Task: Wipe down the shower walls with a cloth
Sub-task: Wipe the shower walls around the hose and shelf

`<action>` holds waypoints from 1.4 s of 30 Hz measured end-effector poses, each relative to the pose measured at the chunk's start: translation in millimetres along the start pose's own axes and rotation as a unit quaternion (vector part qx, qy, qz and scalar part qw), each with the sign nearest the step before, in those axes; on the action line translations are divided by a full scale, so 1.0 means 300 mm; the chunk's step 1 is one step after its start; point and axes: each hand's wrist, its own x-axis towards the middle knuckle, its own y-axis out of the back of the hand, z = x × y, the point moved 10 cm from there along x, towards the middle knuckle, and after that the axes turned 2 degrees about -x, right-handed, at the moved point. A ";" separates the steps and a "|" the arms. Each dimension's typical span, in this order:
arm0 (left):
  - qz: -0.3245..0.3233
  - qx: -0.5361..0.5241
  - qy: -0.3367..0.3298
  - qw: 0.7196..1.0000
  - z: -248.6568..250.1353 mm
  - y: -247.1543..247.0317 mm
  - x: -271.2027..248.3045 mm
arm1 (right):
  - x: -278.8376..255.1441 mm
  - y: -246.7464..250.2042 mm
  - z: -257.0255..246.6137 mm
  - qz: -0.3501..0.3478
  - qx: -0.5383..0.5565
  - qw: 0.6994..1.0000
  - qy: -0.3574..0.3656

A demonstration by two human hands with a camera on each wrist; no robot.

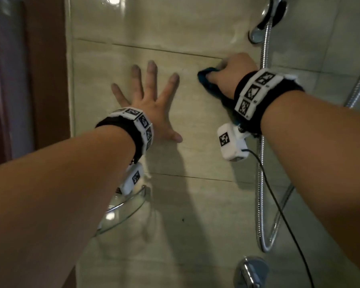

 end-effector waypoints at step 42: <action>-0.001 -0.019 0.052 0.998 -0.002 -0.066 -0.099 | -0.285 -0.406 0.122 -0.134 -0.106 0.985 0.027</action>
